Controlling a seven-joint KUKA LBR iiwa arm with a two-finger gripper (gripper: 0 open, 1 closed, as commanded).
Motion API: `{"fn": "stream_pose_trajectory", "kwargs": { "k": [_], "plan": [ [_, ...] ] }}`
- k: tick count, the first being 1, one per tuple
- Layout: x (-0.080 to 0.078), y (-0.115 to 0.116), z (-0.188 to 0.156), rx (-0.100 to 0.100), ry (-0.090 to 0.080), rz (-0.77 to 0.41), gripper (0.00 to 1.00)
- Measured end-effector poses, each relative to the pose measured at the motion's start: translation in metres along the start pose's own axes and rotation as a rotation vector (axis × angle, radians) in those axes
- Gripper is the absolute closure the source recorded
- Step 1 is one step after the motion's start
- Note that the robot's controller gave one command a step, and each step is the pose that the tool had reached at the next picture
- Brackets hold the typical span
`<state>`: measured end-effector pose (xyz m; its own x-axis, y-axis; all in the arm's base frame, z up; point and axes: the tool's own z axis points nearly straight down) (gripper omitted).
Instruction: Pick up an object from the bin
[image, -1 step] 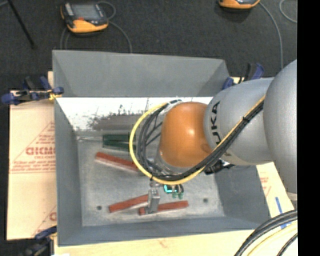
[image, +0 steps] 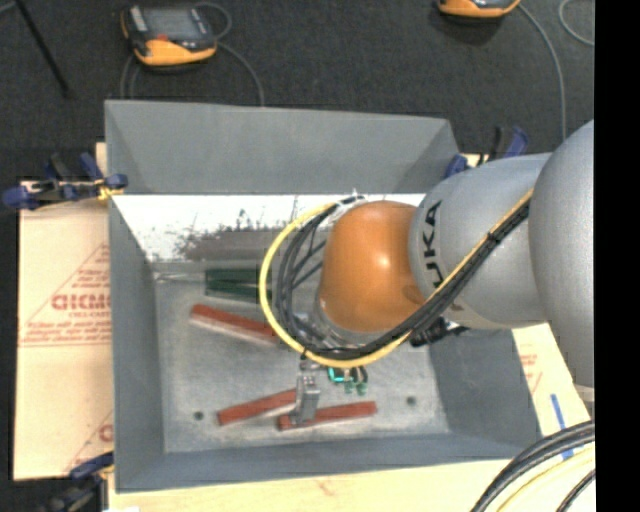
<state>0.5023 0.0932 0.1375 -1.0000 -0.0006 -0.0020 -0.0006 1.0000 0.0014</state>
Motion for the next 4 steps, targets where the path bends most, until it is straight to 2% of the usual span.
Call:
{"fn": "stream_pose_trajectory", "kwargs": {
  "k": [1, 2, 3, 4],
  "plan": [
    [0.012, 0.017, 0.065, -0.002, -0.005, -0.103, 1.00],
    [0.012, 0.017, 0.065, -0.002, -0.005, -0.102, 1.00],
    [0.017, 0.026, 0.016, 0.003, 0.008, -0.121, 1.00],
    [0.012, 0.013, -0.033, 0.000, 0.002, -0.033, 1.00]
  ]
}}
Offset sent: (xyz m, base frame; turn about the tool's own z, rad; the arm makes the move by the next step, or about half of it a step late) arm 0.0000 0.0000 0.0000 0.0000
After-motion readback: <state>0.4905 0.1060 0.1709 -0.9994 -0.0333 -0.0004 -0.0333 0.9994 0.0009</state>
